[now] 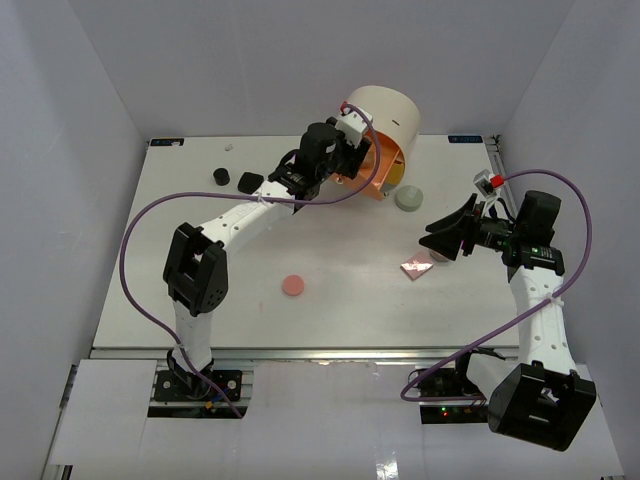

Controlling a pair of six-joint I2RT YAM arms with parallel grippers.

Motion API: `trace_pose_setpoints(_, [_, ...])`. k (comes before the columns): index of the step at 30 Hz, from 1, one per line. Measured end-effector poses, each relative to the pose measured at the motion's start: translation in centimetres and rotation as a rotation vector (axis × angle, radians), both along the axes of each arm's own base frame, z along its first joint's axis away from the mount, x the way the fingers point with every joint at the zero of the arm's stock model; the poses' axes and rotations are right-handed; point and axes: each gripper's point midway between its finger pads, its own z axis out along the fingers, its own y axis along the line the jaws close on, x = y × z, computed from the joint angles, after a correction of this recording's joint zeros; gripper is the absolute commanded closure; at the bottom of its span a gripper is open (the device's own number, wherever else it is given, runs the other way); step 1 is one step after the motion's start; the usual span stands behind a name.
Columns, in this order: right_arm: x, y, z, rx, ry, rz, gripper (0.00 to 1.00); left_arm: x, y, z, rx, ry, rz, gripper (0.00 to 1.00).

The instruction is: Organize the makeup

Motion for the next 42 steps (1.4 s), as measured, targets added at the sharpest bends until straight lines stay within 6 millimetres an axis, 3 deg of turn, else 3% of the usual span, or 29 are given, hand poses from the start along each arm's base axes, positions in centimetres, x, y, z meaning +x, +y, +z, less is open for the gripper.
trace_pose_setpoints(4, [0.0, 0.0, 0.0, -0.001, -0.003, 0.0, 0.33, 0.1, 0.0, 0.3, -0.004, -0.01, 0.002, 0.16])
trace_pose_setpoints(7, [0.0, 0.0, 0.0, -0.001, -0.004, 0.0, 0.33, 0.1, 0.0, 0.3, -0.006, -0.012, 0.002, 0.15])
trace_pose_setpoints(14, [0.0, 0.0, 0.0, -0.001, -0.005, 0.001, 0.33, 0.0, 0.0, 0.9, -0.02, -0.016, 0.004, 0.14])
trace_pose_setpoints(19, [0.0, 0.0, 0.0, 0.001, -0.005, 0.003, 0.33, -0.5, 0.4, 3.1, -0.058, -0.037, 0.006, 0.19])
trace_pose_setpoints(22, [0.0, 0.0, 0.1, 0.002, -0.006, 0.006, 0.33, -1.3, 1.0, 5.5, -0.092, -0.063, 0.007, 0.35])
trace_pose_setpoints(28, [-0.2, 0.1, 0.2, 0.005, -0.018, 0.02, 0.33, -5.4, 3.3, 9.5, -0.19, -0.083, -0.015, 0.97])
trace_pose_setpoints(30, [-0.3, 0.1, 0.0, 0.005, -0.023, 0.025, 0.33, -7.3, 4.5, 9.7, -0.221, -0.069, -0.017, 1.0])
trace_pose_setpoints(33, [-0.4, 0.2, -0.4, 0.008, -0.014, 0.027, 0.33, -9.8, 6.3, 8.3, -0.267, -0.002, 0.006, 1.0])
trace_pose_setpoints(36, [-0.4, 0.2, -0.7, 0.008, -0.009, 0.027, 0.34, -11.0, 7.4, 6.0, -0.313, 0.084, 0.055, 1.0])
trace_pose_setpoints(42, [-0.3, 0.1, -0.9, 0.003, -0.004, 0.017, 0.33, -10.1, 8.2, 0.1, -0.359, 0.277, 0.181, 1.0])
